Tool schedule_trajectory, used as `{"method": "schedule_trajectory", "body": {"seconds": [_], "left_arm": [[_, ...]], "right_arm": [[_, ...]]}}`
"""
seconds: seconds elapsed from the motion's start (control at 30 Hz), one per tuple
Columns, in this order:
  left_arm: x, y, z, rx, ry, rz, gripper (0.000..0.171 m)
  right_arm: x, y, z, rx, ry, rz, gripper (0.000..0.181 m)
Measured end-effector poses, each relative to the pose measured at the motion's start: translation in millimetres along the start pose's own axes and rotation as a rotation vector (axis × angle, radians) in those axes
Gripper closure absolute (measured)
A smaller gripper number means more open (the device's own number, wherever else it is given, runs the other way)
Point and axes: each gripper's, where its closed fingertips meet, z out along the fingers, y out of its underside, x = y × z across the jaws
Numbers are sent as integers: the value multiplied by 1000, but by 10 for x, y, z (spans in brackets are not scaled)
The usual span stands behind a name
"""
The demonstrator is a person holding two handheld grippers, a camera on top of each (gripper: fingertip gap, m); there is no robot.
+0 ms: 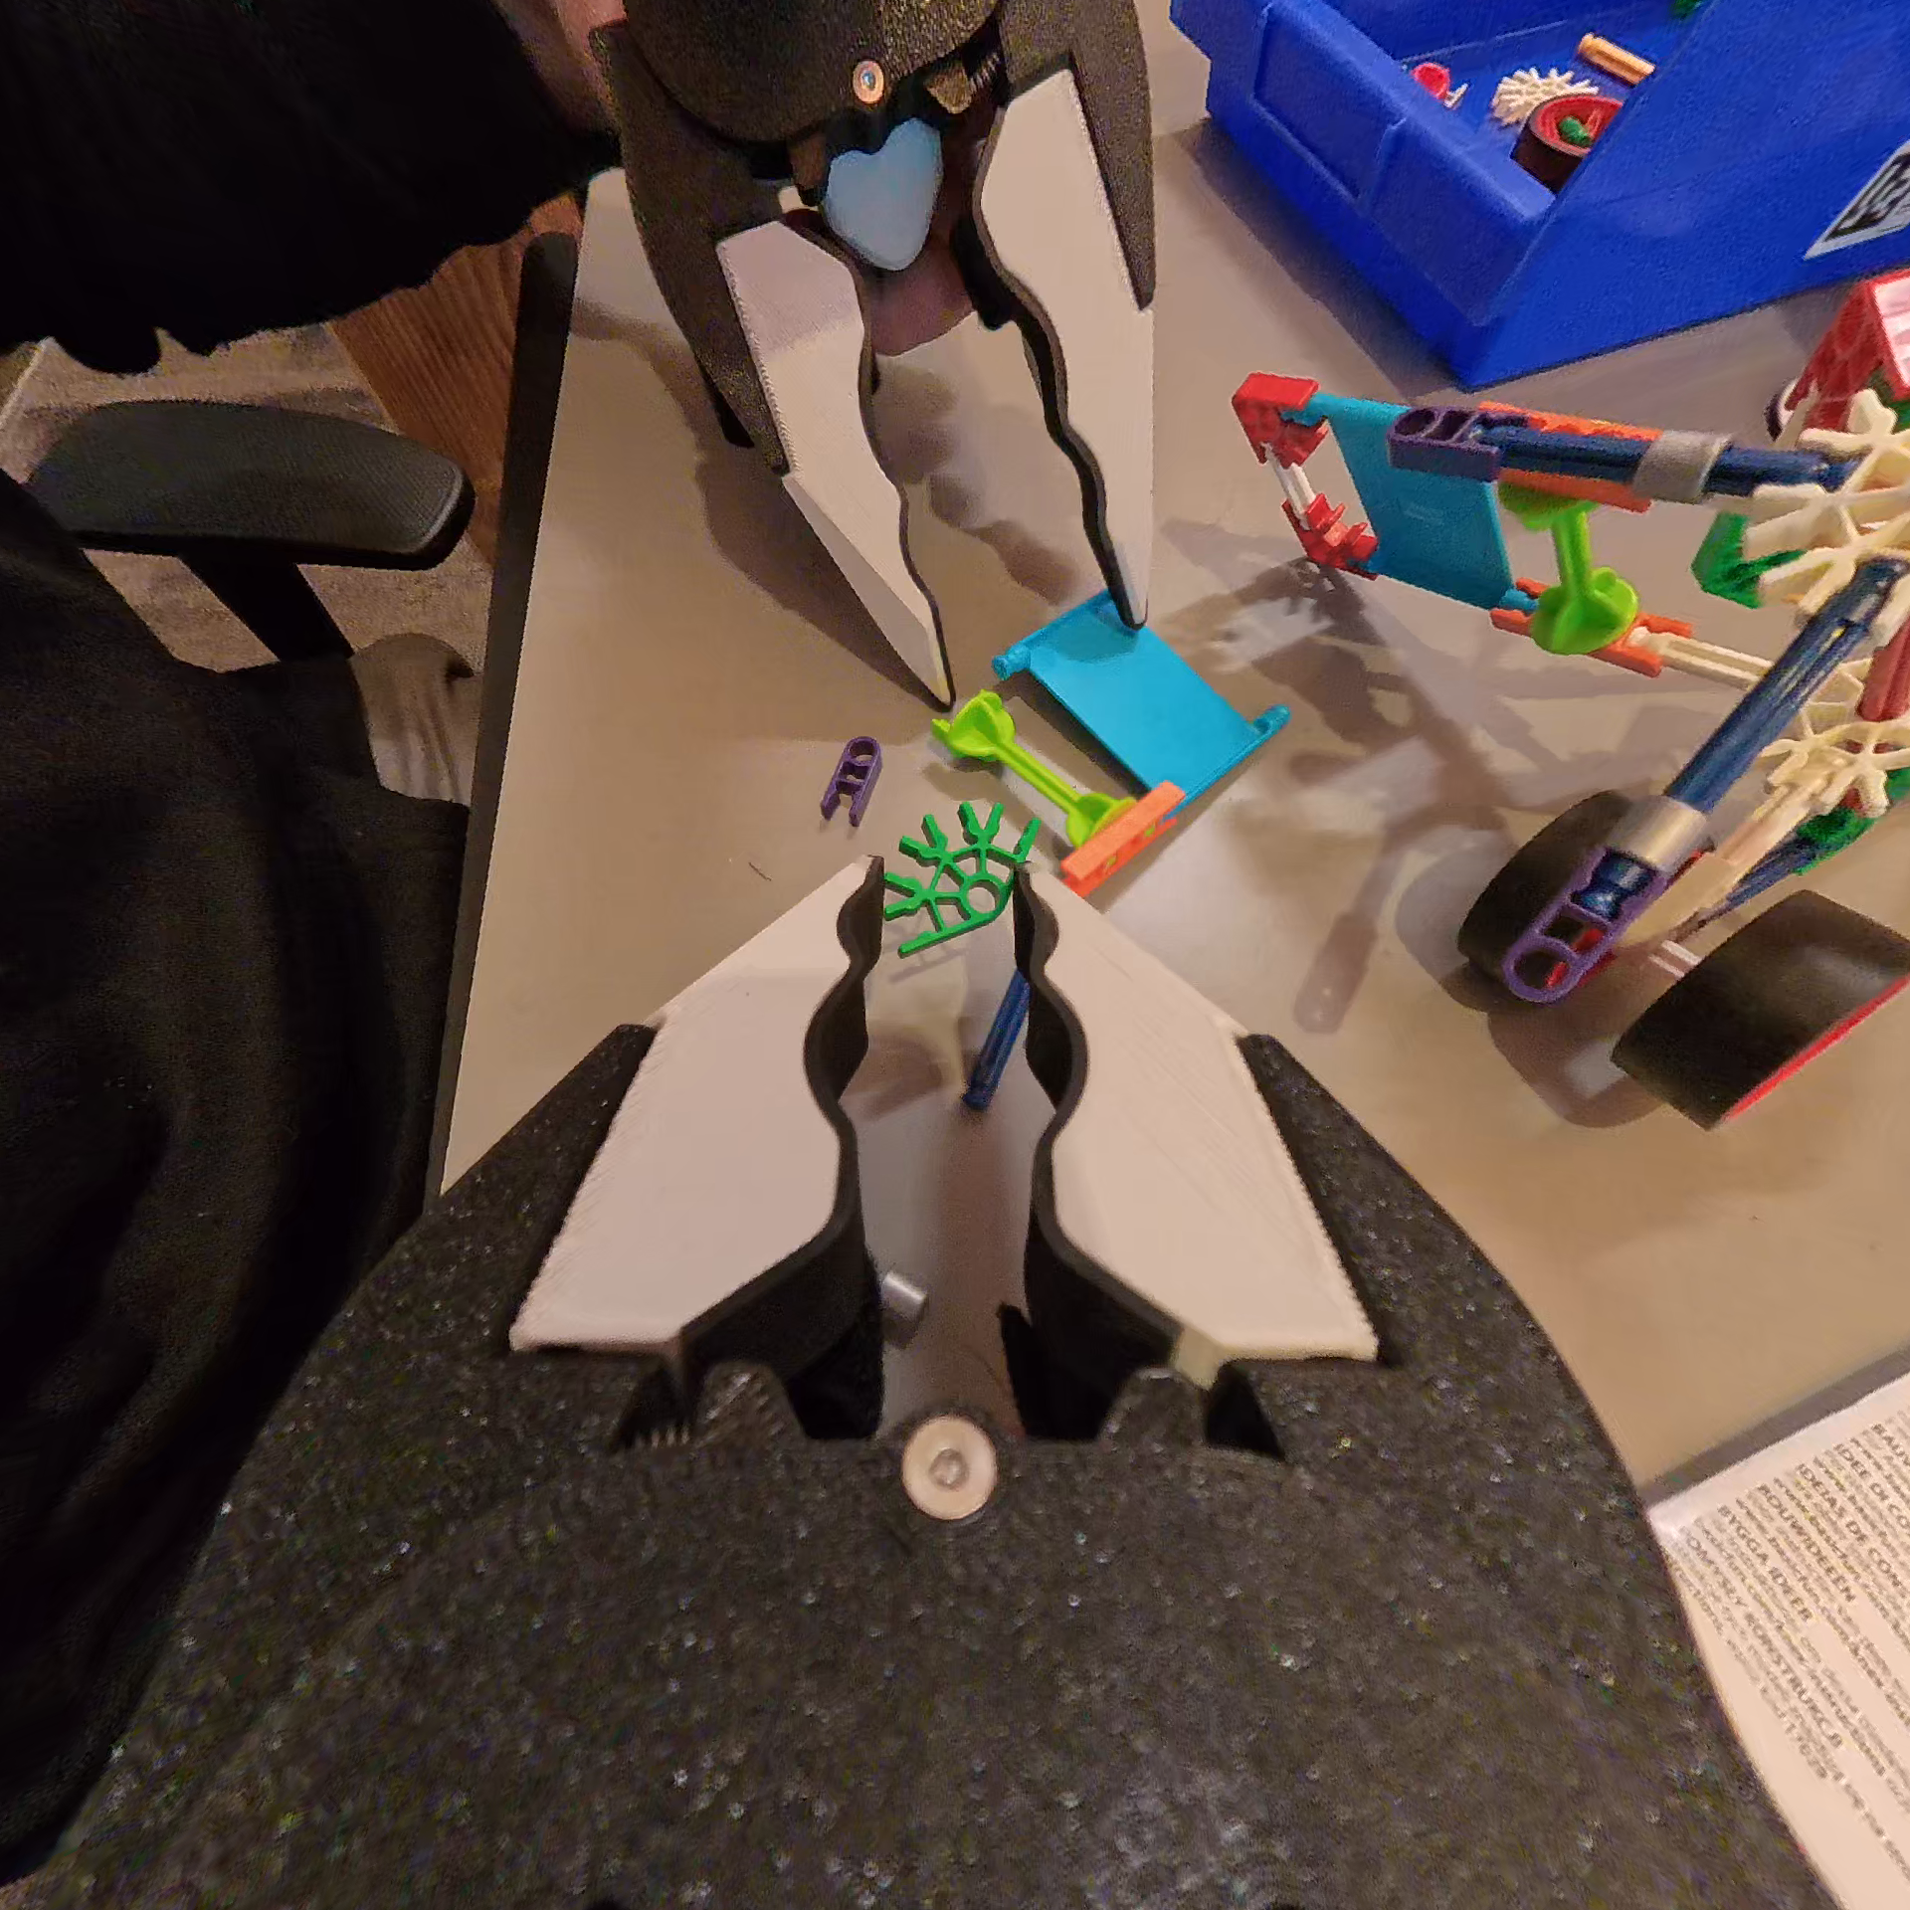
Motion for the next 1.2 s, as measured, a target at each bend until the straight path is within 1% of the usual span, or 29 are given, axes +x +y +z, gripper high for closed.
{"method": "schedule_trajectory", "body": {"seconds": [0.03, 0.07, 0.1, 0.2, 0.3, 0.47, 0.6, 0.7, 0.73, 0.77, 0.8, 0.83, 0.9, 0.97, 1.07, 1.13, 1.17, 1.2], "left_arm": [[-26, -22, 4, 14, -9, 4, 138], [-62, -12, 17, 9, -29, 13, 156], [-68, 6, 28, 5, -36, 26, 159], [-61, -28, 24, 32, -44, 34, 164], [-121, -91, -36, 68, -104, 57, 171], [-145, -123, -202, 81, -159, 91, 171], [-52, -111, -390, 87, -153, 147, 171], [46, -147, -449, 87, -171, 210, 171], [73, -147, -454, 76, -180, 232, 171], [89, -148, -457, 64, -192, 252, 171], [107, -148, -452, 54, -199, 269, 171], [120, -157, -448, 47, -213, 288, 171], [132, -183, -448, 32, -262, 342, 171], [98, -252, -461, 18, -362, 426, 171], [100, -381, -441, -3, -495, 584, 171], [106, -378, -386, -47, -524, 661, 171], [118, -390, -362, -48, -531, 688, 171], [112, -422, -359, -39, -549, 703, 171]], "right_arm": [[4, 0, -7, 4, 1, 2, 158], [9, 0, -12, 7, 2, 4, 158], [18, 2, -14, 7, 5, 5, 158], [37, 15, -13, -2, 10, 1, 158], [43, 22, -26, -2, 13, 2, 158], [49, 29, -36, -2, 14, 5, 158], [56, 28, -13, -13, 25, 0, 158], [150, 106, 73, -82, 80, -3, 158], [187, 138, 109, -112, 100, 1, 156], [203, 153, 137, -130, 110, -2, 148], [205, 137, 152, -132, 114, -7, 145], [214, 90, 148, -114, 120, 3, 145], [212, -140, 99, 8, 96, 80, 145], [293, -341, 30, 121, 95, 186, 145], [335, -505, 24, 212, 49, 310, 143], [328, -642, -32, 308, -21, 373, 141], [362, -658, -52, 328, -21, 388, 142], [401, -637, -47, 324, -5, 393, 150]]}}
